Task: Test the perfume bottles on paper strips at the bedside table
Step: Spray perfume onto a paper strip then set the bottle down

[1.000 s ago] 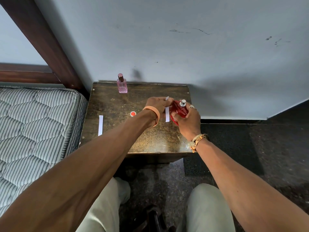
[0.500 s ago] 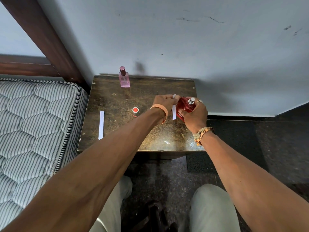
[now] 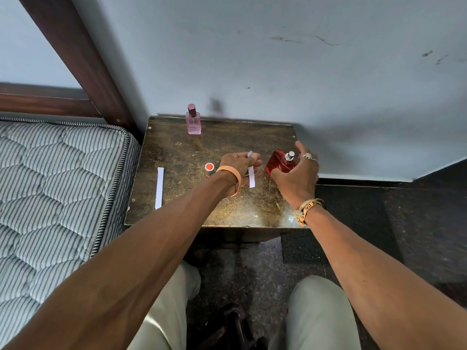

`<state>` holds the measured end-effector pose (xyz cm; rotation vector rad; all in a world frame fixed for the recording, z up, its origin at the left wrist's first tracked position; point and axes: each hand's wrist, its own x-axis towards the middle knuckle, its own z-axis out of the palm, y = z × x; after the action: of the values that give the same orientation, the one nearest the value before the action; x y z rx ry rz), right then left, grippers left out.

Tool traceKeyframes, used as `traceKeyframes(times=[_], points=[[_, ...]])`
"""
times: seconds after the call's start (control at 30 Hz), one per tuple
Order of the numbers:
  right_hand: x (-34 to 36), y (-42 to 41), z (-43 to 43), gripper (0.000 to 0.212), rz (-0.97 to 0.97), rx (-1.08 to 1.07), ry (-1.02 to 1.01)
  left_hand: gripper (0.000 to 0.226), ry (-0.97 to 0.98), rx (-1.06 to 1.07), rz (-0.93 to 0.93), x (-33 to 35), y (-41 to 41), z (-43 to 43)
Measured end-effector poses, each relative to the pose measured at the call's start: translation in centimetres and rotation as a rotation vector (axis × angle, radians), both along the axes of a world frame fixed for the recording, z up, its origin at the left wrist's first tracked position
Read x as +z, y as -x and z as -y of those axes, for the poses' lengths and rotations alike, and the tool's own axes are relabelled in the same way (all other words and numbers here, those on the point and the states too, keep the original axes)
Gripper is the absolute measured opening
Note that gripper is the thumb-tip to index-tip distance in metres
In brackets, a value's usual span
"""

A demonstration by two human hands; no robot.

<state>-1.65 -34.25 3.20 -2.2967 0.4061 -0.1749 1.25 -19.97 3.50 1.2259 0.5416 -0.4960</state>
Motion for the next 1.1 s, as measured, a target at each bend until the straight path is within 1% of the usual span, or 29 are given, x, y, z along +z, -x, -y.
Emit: traceKeyframes(times=[0.07,0.17,0.23,0.3,0.37,0.47,0.5,0.57,0.63,0.73,0.87,0.93,1.0,1.07,1.1], points=[[0.7,0.9,-0.1,0.078,0.112,-0.027,0.049,0.021,-0.060,-0.021,0.027,0.0,0.2,-0.6],[1.6,2.2,-0.5,0.064,0.221,-0.012,0.119,0.020,-0.083,-0.029,0.047,0.3,0.7,-1.6],[2.0,2.6,-1.0,0.050,0.260,0.017,0.146,0.021,-0.074,-0.023,0.042,0.9,1.1,-2.2],[2.6,2.8,-1.9,0.036,0.277,0.081,0.131,0.020,-0.063,-0.021,0.038,1.5,1.7,-2.9],[3.2,3.0,-2.9,0.029,0.270,0.185,0.082,0.016,-0.064,-0.023,0.038,1.9,2.4,-3.6],[4.0,3.2,-4.4,0.030,0.184,0.312,0.029,0.027,-0.096,-0.057,0.066,2.2,3.1,-4.7],[4.4,3.2,-4.8,0.028,0.144,0.334,-0.017,0.030,-0.118,-0.081,0.078,2.4,3.4,-5.1],[4.9,3.0,-5.3,0.024,0.042,0.349,-0.146,0.027,-0.176,-0.140,0.107,2.7,3.8,-5.7],[5.2,2.8,-5.4,0.019,-0.085,0.358,-0.232,0.023,-0.227,-0.202,0.133,3.0,4.3,-6.3],[5.4,2.8,-5.1,0.012,-0.236,0.378,-0.276,0.025,-0.246,-0.271,0.174,3.4,4.8,-7.3],[6.5,3.6,-4.9,0.017,-0.359,0.395,-0.354,0.030,-0.239,-0.309,0.231,3.7,5.6,-7.9],[7.1,3.9,-4.8,0.018,-0.406,0.421,-0.326,0.032,-0.240,-0.333,0.254,4.1,6.1,-8.0],[7.9,4.4,-5.0,0.018,-0.420,0.442,-0.229,0.035,-0.225,-0.350,0.261,4.6,6.7,-8.0],[9.0,4.8,-5.2,0.021,-0.395,0.435,-0.113,0.041,-0.212,-0.315,0.269,5.3,7.2,-8.0],[10.0,5.2,-5.3,0.022,-0.376,0.426,-0.099,0.045,-0.205,-0.270,0.279,5.7,7.3,-8.2]])
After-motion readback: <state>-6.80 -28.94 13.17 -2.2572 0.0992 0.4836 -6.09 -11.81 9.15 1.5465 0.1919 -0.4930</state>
